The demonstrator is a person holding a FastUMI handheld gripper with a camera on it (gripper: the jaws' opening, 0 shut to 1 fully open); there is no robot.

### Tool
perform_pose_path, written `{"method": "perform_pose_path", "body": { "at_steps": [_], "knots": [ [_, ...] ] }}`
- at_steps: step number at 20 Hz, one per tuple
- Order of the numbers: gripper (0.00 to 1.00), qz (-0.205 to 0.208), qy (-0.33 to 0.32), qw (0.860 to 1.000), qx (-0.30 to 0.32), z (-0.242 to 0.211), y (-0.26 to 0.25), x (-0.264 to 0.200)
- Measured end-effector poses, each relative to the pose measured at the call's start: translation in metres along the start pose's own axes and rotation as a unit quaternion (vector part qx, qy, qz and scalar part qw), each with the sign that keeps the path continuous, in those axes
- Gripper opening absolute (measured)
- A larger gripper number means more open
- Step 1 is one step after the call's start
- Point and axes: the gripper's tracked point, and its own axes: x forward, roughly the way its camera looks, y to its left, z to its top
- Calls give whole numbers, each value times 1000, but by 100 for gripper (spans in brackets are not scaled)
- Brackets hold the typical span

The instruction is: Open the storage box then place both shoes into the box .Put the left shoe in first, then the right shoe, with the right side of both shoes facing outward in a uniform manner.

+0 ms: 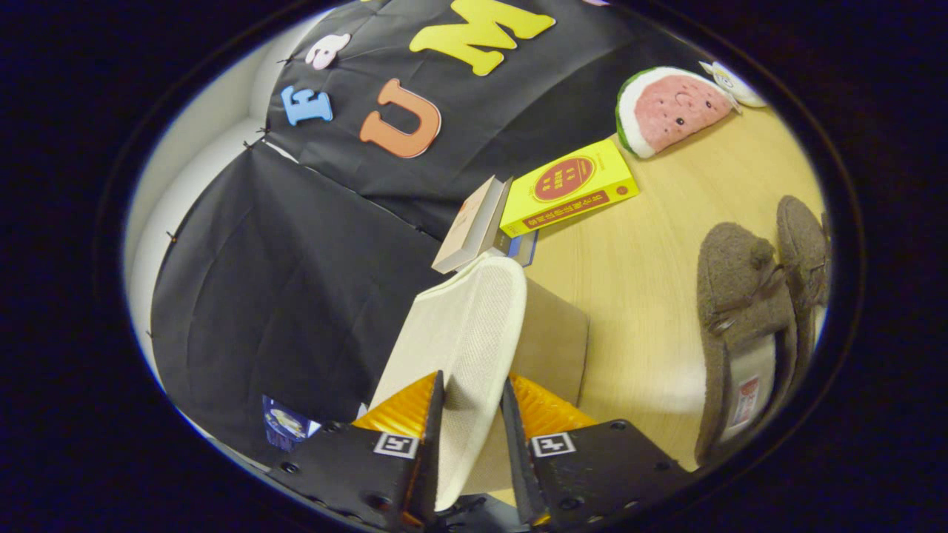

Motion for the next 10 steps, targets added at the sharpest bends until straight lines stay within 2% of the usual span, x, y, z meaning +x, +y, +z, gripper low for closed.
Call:
{"method": "perform_pose_path", "body": {
  "at_steps": [2,4,5,6,8,10],
  "knots": [
    [22,-10,0,1000,-4,0,1,-4],
    [22,-16,-5,999,-30,2,7,-2],
    [22,-22,-8,999,-23,3,10,-3],
    [7,-29,-6,999,-25,5,14,-3],
    [7,-34,-10,998,-45,7,31,-13],
    [7,-22,-21,997,-68,13,60,-23]
  ]
}}
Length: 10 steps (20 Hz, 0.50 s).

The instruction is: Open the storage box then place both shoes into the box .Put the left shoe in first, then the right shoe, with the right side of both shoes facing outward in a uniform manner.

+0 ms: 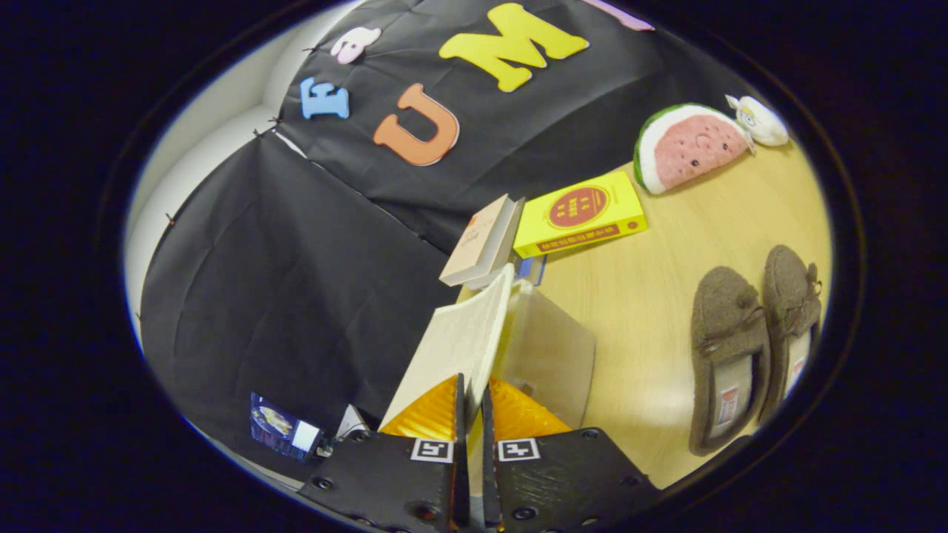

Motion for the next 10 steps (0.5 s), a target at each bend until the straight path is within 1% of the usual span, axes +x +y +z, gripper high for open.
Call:
{"method": "perform_pose_path", "body": {
  "at_steps": [1,2,5,10],
  "knots": [
    [7,-6,-9,1000,-9,8,15,-10],
    [1,-9,-14,1000,-15,15,22,-11],
    [0,-9,-19,999,-44,21,69,-7],
    [1,11,-19,998,-64,32,146,15]
  ]
}}
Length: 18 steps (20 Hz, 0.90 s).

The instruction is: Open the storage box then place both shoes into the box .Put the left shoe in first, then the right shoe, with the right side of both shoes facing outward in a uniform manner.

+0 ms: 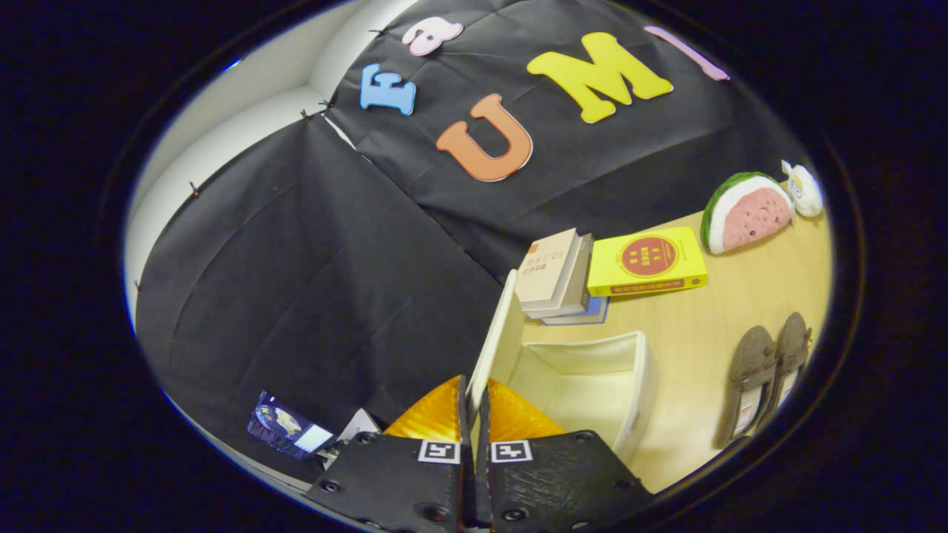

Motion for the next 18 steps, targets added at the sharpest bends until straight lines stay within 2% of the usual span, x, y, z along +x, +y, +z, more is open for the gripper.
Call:
{"method": "perform_pose_path", "body": {
  "at_steps": [5,8,9,11,14,18],
  "knots": [
    [5,6,-6,999,-50,0,61,43],
    [19,14,-5,996,-85,-5,90,68],
    [19,20,-4,994,-111,-6,100,75],
    [36,32,-3,989,-144,-12,121,87],
    [61,45,-7,986,-160,-19,148,92],
    [95,23,-19,982,-186,-22,145,85]
  ]
}}
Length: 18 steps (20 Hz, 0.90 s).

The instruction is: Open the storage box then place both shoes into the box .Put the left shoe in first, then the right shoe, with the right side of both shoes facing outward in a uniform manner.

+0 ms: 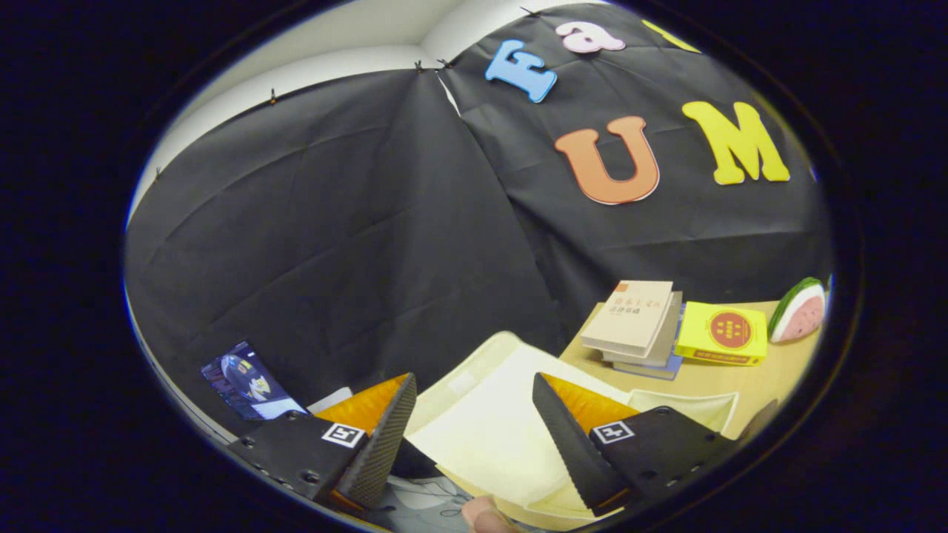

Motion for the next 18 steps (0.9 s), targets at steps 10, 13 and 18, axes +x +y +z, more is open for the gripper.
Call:
{"method": "perform_pose_path", "body": {
  "at_steps": [10,13,18],
  "knots": [
    [96,-103,4,994,-42,-33,-108,-57],
    [96,-148,15,988,-46,-50,-158,-83],
    [96,-221,27,975,-5,-79,-250,-133]
  ]
}}
